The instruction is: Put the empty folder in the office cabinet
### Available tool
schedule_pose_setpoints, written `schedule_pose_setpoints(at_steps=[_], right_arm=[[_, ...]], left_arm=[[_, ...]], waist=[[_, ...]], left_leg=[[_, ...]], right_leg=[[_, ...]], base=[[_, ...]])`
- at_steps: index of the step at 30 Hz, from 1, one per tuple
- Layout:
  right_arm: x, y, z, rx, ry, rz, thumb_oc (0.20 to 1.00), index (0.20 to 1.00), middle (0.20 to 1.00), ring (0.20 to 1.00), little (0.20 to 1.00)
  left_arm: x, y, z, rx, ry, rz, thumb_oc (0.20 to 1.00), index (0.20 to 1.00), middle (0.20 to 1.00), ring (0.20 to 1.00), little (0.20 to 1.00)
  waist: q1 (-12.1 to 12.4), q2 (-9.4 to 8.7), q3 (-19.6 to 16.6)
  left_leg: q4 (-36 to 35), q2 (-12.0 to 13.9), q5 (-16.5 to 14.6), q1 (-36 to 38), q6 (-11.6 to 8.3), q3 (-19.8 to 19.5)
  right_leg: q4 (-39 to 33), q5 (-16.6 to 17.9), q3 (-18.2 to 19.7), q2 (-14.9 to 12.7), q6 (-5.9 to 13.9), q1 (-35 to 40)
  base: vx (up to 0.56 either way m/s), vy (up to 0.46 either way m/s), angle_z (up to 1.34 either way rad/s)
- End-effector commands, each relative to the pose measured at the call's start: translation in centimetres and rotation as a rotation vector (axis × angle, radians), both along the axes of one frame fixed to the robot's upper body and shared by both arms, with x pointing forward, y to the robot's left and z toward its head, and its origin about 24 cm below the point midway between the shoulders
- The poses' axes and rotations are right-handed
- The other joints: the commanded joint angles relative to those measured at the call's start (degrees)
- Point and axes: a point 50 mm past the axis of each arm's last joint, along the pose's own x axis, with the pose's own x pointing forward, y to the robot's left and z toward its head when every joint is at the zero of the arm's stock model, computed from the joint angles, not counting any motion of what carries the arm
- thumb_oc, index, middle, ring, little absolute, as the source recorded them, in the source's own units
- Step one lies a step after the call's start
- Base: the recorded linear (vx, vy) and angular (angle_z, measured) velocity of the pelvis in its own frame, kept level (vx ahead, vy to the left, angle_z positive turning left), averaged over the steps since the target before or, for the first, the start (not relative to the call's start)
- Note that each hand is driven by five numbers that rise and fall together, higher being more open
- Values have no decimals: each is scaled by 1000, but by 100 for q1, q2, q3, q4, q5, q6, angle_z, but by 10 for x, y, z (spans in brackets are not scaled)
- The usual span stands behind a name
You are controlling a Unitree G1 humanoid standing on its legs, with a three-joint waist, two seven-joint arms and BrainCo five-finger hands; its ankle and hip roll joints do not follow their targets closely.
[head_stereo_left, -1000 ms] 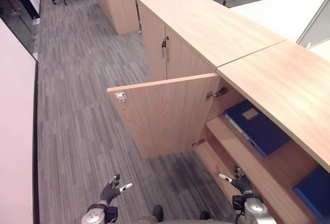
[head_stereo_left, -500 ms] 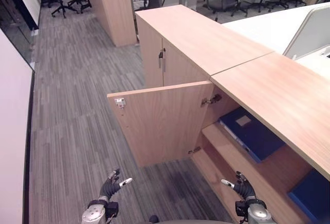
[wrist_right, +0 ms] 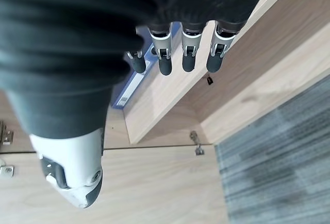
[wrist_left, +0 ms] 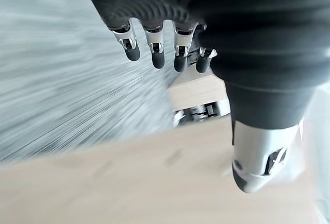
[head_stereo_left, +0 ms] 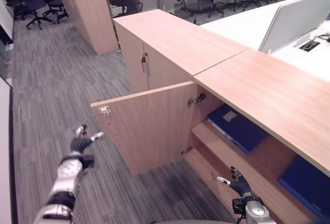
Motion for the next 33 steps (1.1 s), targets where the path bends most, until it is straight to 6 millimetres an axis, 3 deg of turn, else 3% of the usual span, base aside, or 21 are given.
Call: schedule_pose_setpoints(at_steps=[1, 9, 15, 20, 23, 27, 33], right_arm=[[28, 8, 16, 2, -113, 80, 1000, 1000, 1000, 1000, 1000], [33, 10, 15, 1, -104, 108, 1000, 1000, 1000, 1000, 1000], [32, 11, 13, 0, -91, 108, 1000, 1000, 1000, 1000, 1000], [31, 11, 11, 1, -79, 99, 1000, 1000, 1000, 1000, 1000], [30, 12, 10, 3, -77, 94, 1000, 1000, 1000, 1000, 1000], [30, 10, 10, 3, -76, 71, 1000, 1000, 1000, 1000, 1000], [29, 9, 10, 5, -80, 53, 1000, 1000, 1000, 1000, 1000]], left_arm=[[33, 8, 50, 19, -174, 14, 1000, 1000, 1000, 1000, 1000], [63, -5, 89, 78, -233, -79, 1000, 1000, 1000, 1000, 1000], [74, -29, 87, 57, -247, -155, 1000, 1000, 1000, 1000, 1000], [74, -48, 73, -1, -246, -209, 1000, 1000, 1000, 1000, 1000], [69, -61, 54, -47, -218, -239, 1000, 1000, 1000, 1000, 1000], [53, -82, 23, -149, -182, -276, 1000, 1000, 1000, 1000, 1000], [30, -96, -9, -264, -139, -270, 1000, 1000, 1000, 1000, 1000]], waist=[[-13, -28, 109], [-106, -75, 166], [-117, -138, 183], [-102, -173, 189], [-88, -195, 194], [-12, -227, 221], [90, -258, 239]], left_leg=[[68, 69, -422, 162, -213, 121], [68, 78, -455, 185, -189, 194], [68, 76, -487, 221, -170, 217], [68, 69, -505, 237, -154, 213], [68, 60, -515, 249, -140, 203], [68, 44, -526, 252, -112, 160], [68, 28, -535, 271, -72, 84]], right_leg=[[446, -3, 15, -340, 585, -127], [553, 0, 80, -331, 637, -218], [595, -6, 90, -334, 650, -235], [610, -13, 73, -347, 654, -223], [626, -20, 72, -353, 652, -217], [665, -42, 34, -371, 637, -198], [758, -89, -15, -376, 613, -179]], base=[[32, 8, -14], [21, 17, -11], [4, 5, -2], [0, 0, 0], [0, 0, 0], [0, 0, 0], [1, 13, 3]])
